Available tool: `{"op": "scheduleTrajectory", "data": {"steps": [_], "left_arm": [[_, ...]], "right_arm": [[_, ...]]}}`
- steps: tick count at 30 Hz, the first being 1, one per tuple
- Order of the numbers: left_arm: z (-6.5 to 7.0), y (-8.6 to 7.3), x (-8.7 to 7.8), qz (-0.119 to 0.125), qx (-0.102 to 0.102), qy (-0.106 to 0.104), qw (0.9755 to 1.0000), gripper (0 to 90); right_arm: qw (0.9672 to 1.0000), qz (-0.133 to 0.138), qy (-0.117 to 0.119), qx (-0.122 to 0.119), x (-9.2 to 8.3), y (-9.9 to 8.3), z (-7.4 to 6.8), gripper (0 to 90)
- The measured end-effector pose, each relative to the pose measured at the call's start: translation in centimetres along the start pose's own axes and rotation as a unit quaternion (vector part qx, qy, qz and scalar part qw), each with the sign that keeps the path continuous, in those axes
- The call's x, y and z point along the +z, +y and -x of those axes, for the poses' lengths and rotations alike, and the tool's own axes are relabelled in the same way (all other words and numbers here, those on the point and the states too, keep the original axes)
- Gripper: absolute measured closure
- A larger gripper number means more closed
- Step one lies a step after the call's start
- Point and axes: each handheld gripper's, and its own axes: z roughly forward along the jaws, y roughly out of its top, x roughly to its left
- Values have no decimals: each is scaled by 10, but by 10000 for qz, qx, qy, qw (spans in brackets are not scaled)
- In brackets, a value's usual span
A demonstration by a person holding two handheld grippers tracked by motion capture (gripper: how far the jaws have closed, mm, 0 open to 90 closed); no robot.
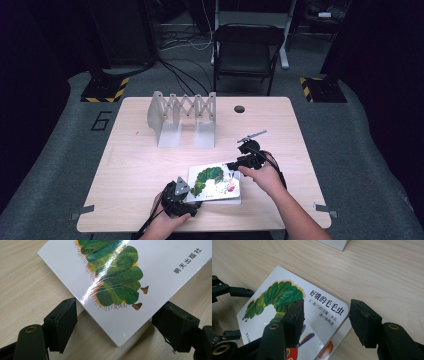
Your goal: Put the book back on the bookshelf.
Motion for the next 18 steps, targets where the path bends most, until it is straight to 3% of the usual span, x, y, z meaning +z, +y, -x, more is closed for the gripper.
{"op": "scheduleTrajectory", "data": {"steps": [18], "left_arm": [[3, -2, -1, -18, 114, 46, 9999, 227]], "right_arm": [[9995, -174, 78, 242, 10, -6, 10, 468]]}}
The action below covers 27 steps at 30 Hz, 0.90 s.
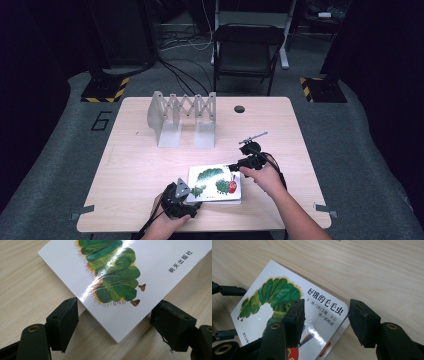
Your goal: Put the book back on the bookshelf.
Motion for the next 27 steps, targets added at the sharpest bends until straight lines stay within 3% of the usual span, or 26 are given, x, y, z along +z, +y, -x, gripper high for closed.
{"op": "scheduleTrajectory", "data": {"steps": [1, 3, 11, 12, 27], "left_arm": [[1, 0, 0, 24, -12, 31, 10000, 233], [1, 0, 0, 25, -21, 40, 10000, 236], [2, -1, -1, 37, -74, 64, 9999, 248], [3, -1, 0, 80, -54, 141, 9999, 250], [4, -2, 0, 116, -99, 160, 9998, 269]], "right_arm": [[9999, -62, -18, 84, 1, 0, -1, 468], [10000, -29, -37, -2, 2, 0, 1, 468], [9999, -82, -20, 74, 3, -1, 2, 481], [9999, -86, -19, 83, 4, -2, 3, 481], [9998, -90, 38, 171, 10, -5, 9, 469]]}}
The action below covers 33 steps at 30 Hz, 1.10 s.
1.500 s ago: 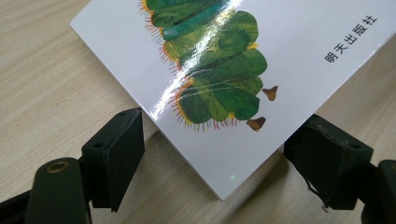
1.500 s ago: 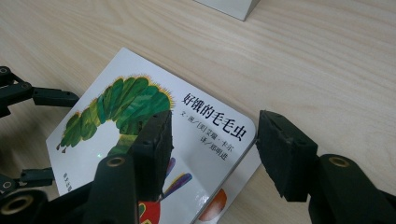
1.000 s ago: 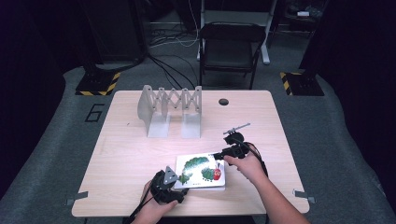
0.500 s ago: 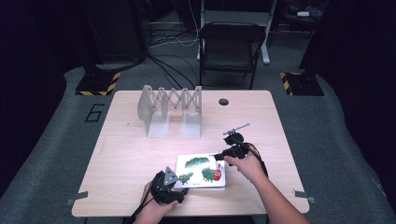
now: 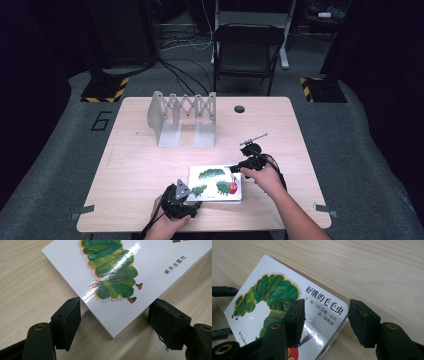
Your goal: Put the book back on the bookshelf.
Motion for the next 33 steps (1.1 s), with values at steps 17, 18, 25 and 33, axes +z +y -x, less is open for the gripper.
{"op": "scheduleTrajectory", "data": {"steps": [17, 18, 25, 33], "left_arm": [[1, 0, -1, 22, 45, -42, 10000, 320], [2, 0, -1, 49, 79, -37, 10000, 349], [5, 0, -1, 149, 87, -48, 9998, 450], [3, 0, 0, 147, 125, -115, 9997, 449]], "right_arm": [[9997, 32, -119, 228, 3, -3, 8, 393], [9997, 39, -99, 214, 3, -4, 10, 393], [9996, -38, -43, 280, 8, -9, 15, 383], [9992, -68, -81, 375, 13, -11, 23, 380]]}}
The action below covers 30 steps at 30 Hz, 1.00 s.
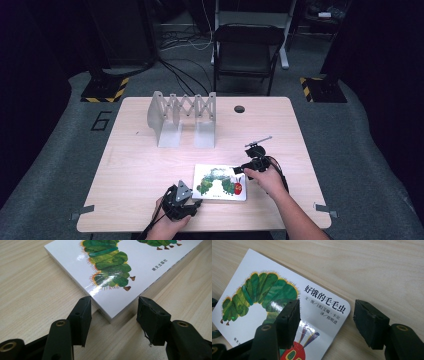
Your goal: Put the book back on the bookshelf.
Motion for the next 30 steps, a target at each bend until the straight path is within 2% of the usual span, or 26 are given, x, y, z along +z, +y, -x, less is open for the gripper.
{"op": "scheduleTrajectory", "data": {"steps": [2, 3, 7, 12, 16, 18, 24, 26, 27, 30], "left_arm": [[-1, 1, 0, -42, 16, -45, 10000, 446], [-1, 1, 0, -39, 25, -83, 10000, 411], [-3, 2, 3, -44, 10, -2, 10000, 348], [-6, 4, 5, -139, 42, -56, 9999, 276], [-6, 4, 6, -90, 48, -87, 9999, 267], [-7, 4, 5, -151, 39, -63, 9999, 257], [-5, 1, 3, -115, -41, -12, 9999, 247], [-4, 1, 1, -161, -8, 35, 9999, 248], [-3, 0, 1, -129, -61, 42, 9999, 251], [-2, -1, -1, -201, -50, -1, 9998, 254]], "right_arm": [[10000, 0, 27, 19, 4, 0, 0, 381], [10000, -18, 57, 40, 6, 0, 1, 381], [9999, -66, 50, 67, 9, 1, 0, 381], [10000, -91, 5, 22, 12, 1, 1, 413], [9999, -131, 61, 1, 13, 1, -2, 429], [9998, -154, 76, -33, 14, 1, -5, 430], [9998, -180, 18, -111, 16, 2, -11, 430], [9997, -182, 30, -145, 16, 2, -12, 430], [9996, -189, 26, -187, 16, 2, -13, 430], [9996, -204, 16, -170, 16, 1, -15, 430]]}}
